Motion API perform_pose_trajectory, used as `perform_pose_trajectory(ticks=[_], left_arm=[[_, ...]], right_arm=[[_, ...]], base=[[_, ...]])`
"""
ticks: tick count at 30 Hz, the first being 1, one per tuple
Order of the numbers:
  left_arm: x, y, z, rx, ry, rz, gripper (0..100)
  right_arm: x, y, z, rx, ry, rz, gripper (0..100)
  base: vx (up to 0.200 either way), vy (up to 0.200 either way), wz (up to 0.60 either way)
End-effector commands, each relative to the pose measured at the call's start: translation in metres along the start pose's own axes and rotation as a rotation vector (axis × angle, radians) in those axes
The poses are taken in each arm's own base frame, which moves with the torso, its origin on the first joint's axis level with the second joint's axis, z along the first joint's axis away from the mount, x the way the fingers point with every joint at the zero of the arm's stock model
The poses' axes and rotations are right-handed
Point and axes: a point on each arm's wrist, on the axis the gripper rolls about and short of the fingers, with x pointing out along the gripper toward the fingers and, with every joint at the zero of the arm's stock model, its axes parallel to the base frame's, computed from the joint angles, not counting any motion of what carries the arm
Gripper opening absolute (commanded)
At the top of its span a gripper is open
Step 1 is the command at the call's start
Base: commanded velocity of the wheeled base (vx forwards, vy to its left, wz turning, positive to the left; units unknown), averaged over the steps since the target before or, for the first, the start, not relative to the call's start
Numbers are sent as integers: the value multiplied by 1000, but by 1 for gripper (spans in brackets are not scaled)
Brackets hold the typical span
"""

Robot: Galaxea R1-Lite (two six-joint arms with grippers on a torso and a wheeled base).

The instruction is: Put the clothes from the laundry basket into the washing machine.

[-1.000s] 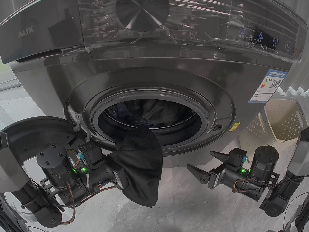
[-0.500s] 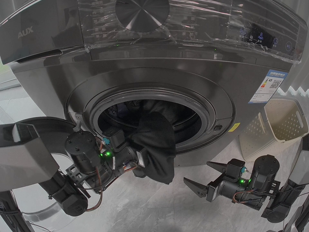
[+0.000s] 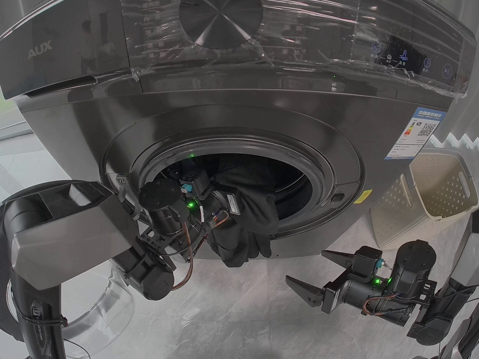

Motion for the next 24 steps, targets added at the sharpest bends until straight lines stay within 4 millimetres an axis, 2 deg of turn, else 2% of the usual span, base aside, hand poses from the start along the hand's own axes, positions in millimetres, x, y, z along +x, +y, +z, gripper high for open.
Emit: perform_pose_trajectory(ticks=[1,19,24], left_arm=[[18,13,-25,4,15,23,0],[52,19,-12,2,63,22,0],[65,23,-19,-2,80,31,0]], right_arm=[[0,-1,2,1,-9,-3,100],[1,-1,0,2,-3,-1,100],[1,1,0,3,-1,1,100]], base=[[0,0,0],[0,0,0],[0,0,0]])
